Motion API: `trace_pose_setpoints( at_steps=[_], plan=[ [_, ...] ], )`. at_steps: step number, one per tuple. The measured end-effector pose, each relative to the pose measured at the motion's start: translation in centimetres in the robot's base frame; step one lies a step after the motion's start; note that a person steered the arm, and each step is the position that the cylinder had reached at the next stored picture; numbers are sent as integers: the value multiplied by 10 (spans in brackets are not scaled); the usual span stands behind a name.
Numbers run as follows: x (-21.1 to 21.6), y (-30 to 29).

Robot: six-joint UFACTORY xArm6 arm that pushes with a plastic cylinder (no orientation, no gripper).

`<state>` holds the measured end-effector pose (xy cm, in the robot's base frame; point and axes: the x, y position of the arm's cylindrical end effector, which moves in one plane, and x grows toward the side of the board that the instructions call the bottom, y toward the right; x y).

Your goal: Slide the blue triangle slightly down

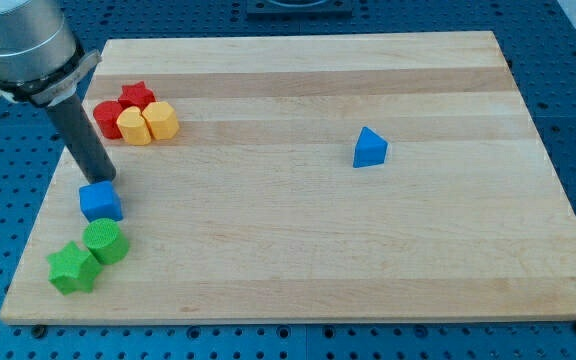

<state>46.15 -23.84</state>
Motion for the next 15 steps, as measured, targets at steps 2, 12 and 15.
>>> trace_pose_setpoints(
  at_steps=[2,12,15],
  plan=[
    [31,0],
    [-83,398],
    [-70,339]
  ],
)
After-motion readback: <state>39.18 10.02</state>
